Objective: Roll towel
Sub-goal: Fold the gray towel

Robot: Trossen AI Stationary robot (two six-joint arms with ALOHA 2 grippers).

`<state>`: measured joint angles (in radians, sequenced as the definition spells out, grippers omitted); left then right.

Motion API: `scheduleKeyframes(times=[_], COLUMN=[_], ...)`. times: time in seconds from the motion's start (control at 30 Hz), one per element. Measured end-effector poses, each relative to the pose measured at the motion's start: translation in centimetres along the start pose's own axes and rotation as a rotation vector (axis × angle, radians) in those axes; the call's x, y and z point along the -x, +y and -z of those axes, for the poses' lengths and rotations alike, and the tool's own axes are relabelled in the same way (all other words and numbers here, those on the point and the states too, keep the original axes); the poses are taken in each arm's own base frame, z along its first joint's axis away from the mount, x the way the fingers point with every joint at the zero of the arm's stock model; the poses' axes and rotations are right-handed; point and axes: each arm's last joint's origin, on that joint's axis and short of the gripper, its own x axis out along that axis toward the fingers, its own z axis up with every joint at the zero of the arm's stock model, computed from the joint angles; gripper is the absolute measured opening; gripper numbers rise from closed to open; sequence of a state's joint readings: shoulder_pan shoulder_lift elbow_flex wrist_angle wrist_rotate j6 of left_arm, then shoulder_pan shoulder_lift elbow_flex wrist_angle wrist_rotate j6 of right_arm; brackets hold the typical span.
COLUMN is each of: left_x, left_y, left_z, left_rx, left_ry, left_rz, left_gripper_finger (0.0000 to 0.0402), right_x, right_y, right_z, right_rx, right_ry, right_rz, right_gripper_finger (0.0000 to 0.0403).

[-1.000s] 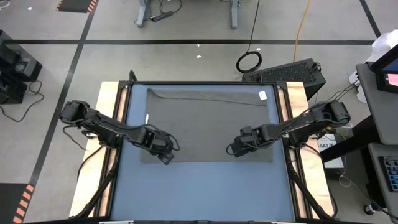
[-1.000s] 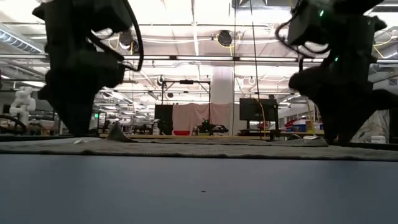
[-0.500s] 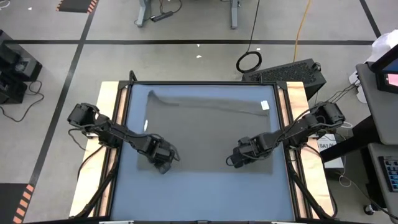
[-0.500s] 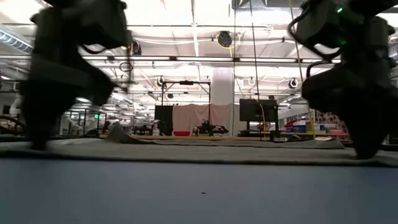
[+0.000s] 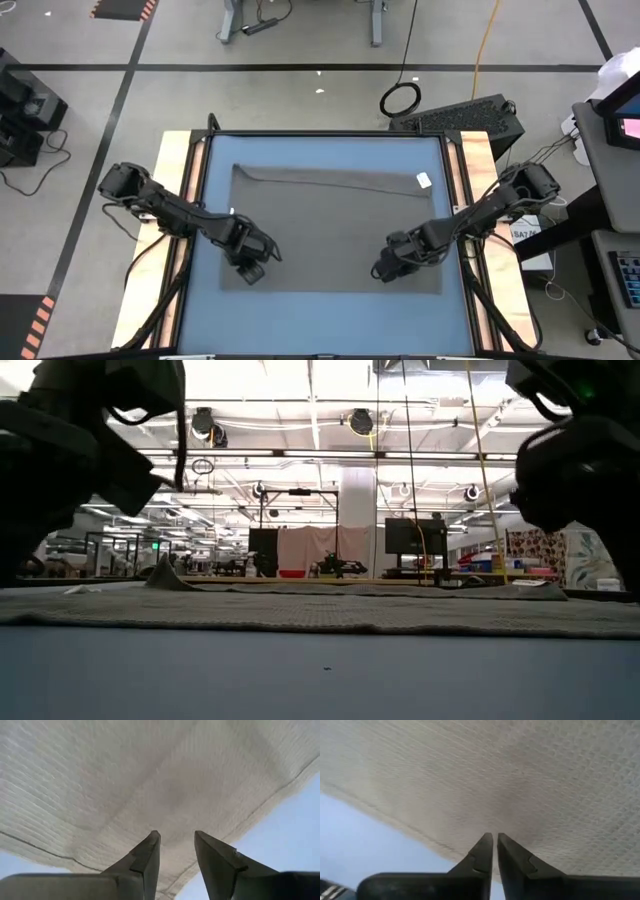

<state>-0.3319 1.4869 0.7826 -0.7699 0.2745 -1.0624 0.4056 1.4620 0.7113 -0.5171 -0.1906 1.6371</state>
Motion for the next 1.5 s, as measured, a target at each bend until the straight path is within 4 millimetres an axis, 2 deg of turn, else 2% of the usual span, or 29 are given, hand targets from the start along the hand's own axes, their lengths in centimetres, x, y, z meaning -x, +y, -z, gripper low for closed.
scheduleKeyframes(times=[0.3, 0.47, 0.6, 0.7, 0.93, 1.1, 1.23, 1.5], left_x=[4.8, 7.3, 8.7, 10.4, 17.1, 20.5, 21.2, 18.5], left_y=[2.1, 4.3, 5.8, 6.2, 7.1, 10.4, 12.9, 16.5], left_z=[-1.6, -2.9, -4.0, -4.9, -6.8, -7.8, -9.1, -10.9], left_rx=[0.004, 0.044, 0.048, 0.017, -0.024, 0.157, 0.209, 0.216], left_ry=[-0.179, -0.281, -0.350, -0.412, -0.665, -0.689, -0.650, -0.343], left_rz=[0.147, 0.214, 0.229, 0.242, 0.220, 0.192, 0.213, 0.232], left_gripper_finger=[0.0130, 0.0130, 0.0130, 0.0130, 0.0130, 0.0130, 0.0130, 0.0130], right_x=[3.8, 6.7, 9.2, 10.8, 13.4, 14.1, 14.4, 14.9], right_y=[0.1, -1.0, -2.2, -2.9, -3.8, -4.3, -4.8, -5.0], right_z=[-0.6, -2.2, -3.9, -5.1, -7.6, -9.5, -11.0, -13.0], right_rx=[-0.016, -0.114, -0.171, -0.183, -0.159, -0.106, -0.063, 0.118], right_ry=[-0.016, -0.066, -0.169, -0.256, -0.410, -0.500, -0.519, -0.487], right_rz=[-0.177, -0.232, -0.309, -0.375, -0.500, -0.504, -0.506, -0.592], right_gripper_finger=[0.0104, 0.0136, 0.0141, 0.0141, 0.0141, 0.0141, 0.0141, 0.0141])
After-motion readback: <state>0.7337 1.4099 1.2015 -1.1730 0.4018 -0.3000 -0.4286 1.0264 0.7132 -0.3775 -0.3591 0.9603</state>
